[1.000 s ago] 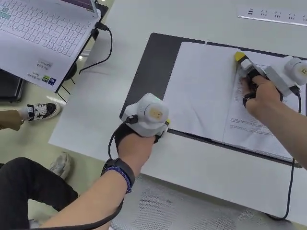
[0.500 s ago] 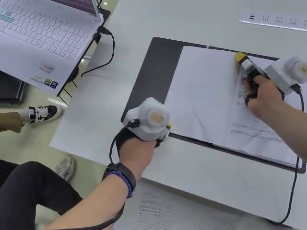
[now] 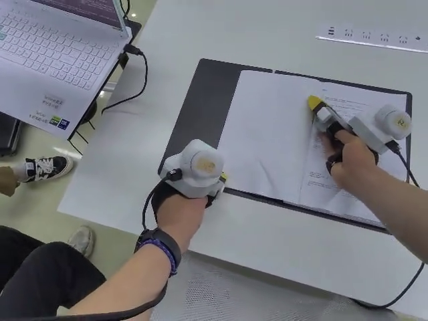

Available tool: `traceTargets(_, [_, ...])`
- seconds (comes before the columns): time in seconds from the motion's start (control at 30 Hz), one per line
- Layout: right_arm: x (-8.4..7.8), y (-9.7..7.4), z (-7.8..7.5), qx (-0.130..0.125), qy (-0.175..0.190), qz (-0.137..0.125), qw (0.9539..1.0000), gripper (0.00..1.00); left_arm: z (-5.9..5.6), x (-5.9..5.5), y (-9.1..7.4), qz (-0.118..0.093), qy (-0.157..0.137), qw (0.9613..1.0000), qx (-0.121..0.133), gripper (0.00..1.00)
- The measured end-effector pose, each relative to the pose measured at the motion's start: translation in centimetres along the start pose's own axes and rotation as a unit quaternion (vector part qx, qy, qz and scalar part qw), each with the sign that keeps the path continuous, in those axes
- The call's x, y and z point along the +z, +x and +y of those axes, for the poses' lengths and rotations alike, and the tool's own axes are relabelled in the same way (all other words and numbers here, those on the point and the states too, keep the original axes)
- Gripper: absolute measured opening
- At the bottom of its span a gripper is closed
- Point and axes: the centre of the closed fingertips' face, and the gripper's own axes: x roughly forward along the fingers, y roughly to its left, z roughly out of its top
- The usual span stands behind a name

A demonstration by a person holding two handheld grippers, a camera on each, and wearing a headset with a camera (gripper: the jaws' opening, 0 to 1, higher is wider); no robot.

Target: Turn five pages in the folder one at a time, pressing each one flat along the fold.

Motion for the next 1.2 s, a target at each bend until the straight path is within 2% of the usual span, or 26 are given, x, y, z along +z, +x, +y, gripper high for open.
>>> traceTargets(0.13, [-0.8, -1.0, 0.6, 0.009, 0.001, 0.007, 0.9999, 0.00, 0.1, 0.0, 0.1, 0.000, 0.000, 1.0000, -0.001, 0.00])
traceTargets(0.2, [-1.1, -1.1, 0.0, 0.011, 0.002, 0.008, 0.9999, 0.00, 0.2, -0.1, 0.1, -0.001, 0.000, 1.0000, -0.001, 0.00])
traceTargets(0.5, [-3.0, -3.3, 1.0, 0.028, 0.003, 0.021, 0.9994, 0.00, 0.2, -0.3, -0.1, -0.004, -0.002, 1.0000, -0.001, 0.00])
traceTargets(0.73, [-4.9, -5.7, 2.1, 0.048, -0.011, 0.042, 0.9979, 0.00, 0.1, -0.2, -0.2, -0.005, -0.004, 1.0000, -0.002, 0.00])
traceTargets(0.97, [-6.9, -7.8, 2.9, 0.064, -0.006, 0.055, 0.9964, 0.00, 0.1, -0.3, -0.2, -0.006, -0.003, 1.0000, -0.001, 0.00])
traceTargets(1.2, [-7.9, -8.6, 3.1, 0.072, -0.010, 0.069, 0.9949, 0.00, 0.2, -0.3, -0.2, -0.009, -0.011, 0.9999, -0.002, 0.00])
